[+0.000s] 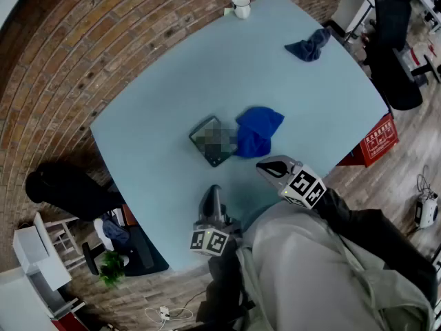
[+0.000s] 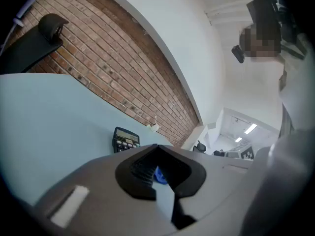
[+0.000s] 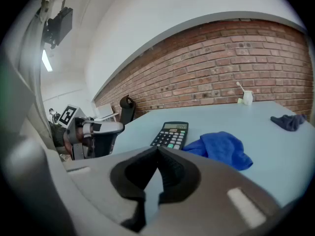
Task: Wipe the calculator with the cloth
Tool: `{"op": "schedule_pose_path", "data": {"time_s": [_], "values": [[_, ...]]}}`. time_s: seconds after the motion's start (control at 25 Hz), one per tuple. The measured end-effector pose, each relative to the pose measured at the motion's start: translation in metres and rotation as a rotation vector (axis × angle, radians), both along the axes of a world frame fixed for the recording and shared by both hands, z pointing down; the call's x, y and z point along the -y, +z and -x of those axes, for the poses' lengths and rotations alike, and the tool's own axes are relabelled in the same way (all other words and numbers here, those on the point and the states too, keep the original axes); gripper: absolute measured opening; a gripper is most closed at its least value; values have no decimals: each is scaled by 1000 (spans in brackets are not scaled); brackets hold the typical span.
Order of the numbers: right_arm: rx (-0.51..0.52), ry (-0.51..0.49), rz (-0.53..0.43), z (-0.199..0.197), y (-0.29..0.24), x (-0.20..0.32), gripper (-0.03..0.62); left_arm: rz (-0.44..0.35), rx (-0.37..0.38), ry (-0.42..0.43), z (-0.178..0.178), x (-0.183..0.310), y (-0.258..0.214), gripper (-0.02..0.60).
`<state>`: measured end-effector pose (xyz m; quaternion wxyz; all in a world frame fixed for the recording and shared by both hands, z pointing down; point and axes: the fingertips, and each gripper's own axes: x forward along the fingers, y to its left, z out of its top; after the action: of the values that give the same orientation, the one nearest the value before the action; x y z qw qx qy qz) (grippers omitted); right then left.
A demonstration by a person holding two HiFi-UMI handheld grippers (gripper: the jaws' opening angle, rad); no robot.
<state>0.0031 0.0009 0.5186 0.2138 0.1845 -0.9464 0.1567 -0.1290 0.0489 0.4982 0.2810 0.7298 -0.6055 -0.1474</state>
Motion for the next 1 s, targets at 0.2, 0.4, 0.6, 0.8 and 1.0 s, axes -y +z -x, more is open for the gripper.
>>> {"op": "schedule_pose_path", "data": {"time_s": [0.2, 0.4, 0.6, 0.8, 1.0], "values": [[6, -29, -6, 5, 0, 1, 2, 3, 8, -12, -1, -1, -2, 0], [7, -41, -1, 6, 1, 2, 2, 2, 10, -21, -3, -3, 2, 1], [-1, 15, 2, 0, 2, 15, 2, 12, 18, -42, 2, 2, 6, 2], [-48, 29, -19, -7, 10, 34, 2, 30, 35, -59, 26, 26, 14, 43], [-93, 102, -27, -14, 19, 76, 2, 64, 38, -8, 63, 80, 23, 198]]}}
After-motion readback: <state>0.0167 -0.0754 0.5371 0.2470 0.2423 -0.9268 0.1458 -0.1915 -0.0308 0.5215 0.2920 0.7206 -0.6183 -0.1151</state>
